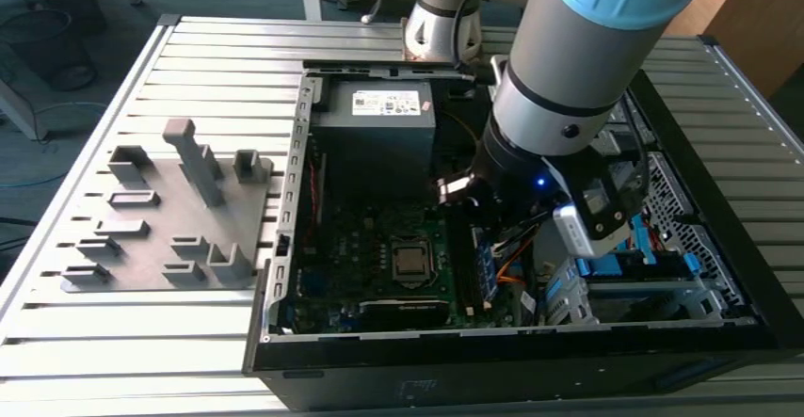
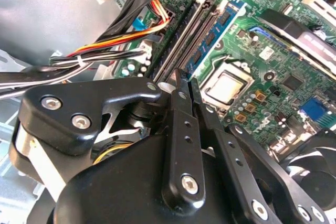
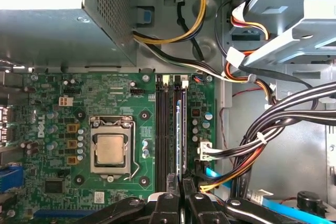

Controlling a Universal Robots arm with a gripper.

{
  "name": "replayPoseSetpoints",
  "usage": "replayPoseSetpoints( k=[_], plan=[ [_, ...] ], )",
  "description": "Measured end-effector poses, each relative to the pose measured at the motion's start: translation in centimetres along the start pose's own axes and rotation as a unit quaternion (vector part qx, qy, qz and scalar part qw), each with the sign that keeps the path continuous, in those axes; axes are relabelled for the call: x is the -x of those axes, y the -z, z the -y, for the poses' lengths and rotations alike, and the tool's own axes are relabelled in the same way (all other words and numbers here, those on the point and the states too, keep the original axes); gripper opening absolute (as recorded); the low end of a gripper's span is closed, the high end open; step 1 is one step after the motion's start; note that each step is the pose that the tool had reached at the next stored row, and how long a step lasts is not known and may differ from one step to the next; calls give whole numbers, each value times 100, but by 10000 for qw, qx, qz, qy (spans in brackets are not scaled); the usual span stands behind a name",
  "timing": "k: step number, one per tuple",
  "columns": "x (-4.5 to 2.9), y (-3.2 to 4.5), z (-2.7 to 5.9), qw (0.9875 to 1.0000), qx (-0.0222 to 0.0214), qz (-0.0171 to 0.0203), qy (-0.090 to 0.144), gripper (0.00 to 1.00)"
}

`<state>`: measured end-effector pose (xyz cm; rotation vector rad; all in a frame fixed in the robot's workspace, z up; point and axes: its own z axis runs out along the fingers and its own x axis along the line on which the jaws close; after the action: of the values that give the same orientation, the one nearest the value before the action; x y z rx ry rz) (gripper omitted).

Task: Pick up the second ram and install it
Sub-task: 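Insert the second ram into the second slot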

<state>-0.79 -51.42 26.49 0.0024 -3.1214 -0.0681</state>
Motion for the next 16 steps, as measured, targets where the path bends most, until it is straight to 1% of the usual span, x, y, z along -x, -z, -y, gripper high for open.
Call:
replayPoseSetpoints(
  k=[8,10,14,16],
  plan=[
    [-4,-66,-52,10000,4,2,-49,14],
    [-33,-74,-57,10000,16,2,-44,14],
    [-69,-97,-61,10000,44,-2,47,14],
    [-105,-123,-59,10000,44,-3,66,14]
  ],
)
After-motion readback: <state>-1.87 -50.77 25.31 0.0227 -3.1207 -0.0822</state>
